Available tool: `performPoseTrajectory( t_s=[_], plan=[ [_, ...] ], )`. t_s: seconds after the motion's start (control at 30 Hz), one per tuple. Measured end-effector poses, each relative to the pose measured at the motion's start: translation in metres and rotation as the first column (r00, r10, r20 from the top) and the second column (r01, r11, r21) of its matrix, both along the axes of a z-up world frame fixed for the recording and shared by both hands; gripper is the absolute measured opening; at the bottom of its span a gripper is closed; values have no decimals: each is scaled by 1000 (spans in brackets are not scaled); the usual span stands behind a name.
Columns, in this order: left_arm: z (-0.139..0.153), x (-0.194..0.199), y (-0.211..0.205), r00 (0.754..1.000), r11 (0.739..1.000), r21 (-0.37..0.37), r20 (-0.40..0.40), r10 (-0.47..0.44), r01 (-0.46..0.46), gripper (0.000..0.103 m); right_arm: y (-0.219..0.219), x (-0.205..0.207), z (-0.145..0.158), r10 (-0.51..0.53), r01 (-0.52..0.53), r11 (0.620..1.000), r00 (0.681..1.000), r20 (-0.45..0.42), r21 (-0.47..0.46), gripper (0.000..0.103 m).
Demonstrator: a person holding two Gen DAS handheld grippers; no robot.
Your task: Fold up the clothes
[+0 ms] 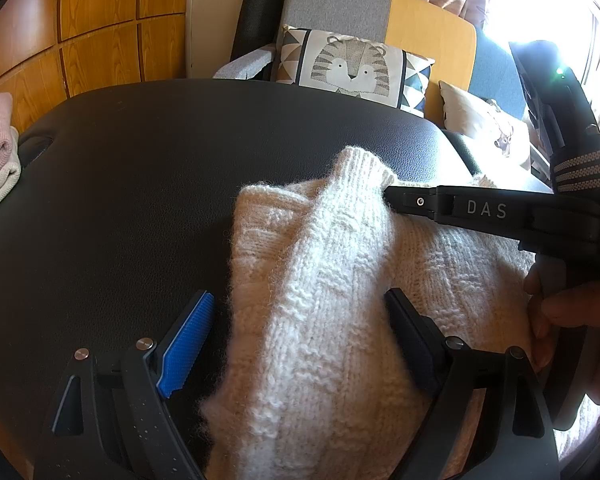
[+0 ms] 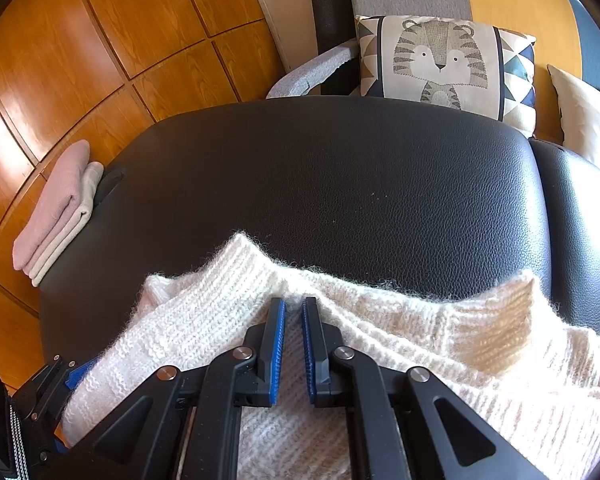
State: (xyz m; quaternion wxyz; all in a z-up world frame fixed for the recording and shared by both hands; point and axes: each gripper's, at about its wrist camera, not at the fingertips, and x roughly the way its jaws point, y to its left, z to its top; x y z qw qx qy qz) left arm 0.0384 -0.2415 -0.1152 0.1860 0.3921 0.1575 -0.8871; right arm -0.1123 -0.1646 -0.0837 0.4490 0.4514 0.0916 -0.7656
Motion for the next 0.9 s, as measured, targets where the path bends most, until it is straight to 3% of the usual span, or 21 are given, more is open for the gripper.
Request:
performPoseTrajectory(
  t_s=[0.3, 0.53, 0.63, 0.77, 0.9],
  plan=[
    [1, 6, -1, 1000, 1000, 11, 2, -3, 3, 88, 0, 0, 0, -1, 1, 1000, 1000, -1, 0, 6],
    [4, 38, -6, 999, 999, 43, -34, -9, 11, 88, -2, -1, 0, -4, 4, 1000, 1000, -2, 3, 6],
    [5, 51, -9, 999, 999, 39, -38, -24, 25, 88, -8, 2, 5, -1, 2, 999, 1000, -20, 49, 7],
    [8, 70, -16, 997, 996, 71, -55, -56, 60, 88, -10, 21, 20, -5, 6, 999, 1000, -23, 41, 18],
    [18, 88, -26, 994, 998, 52, -104, -40, 45, 88, -12, 39, 23, 5, -4, 999, 1000, -21, 52, 19]
  ],
)
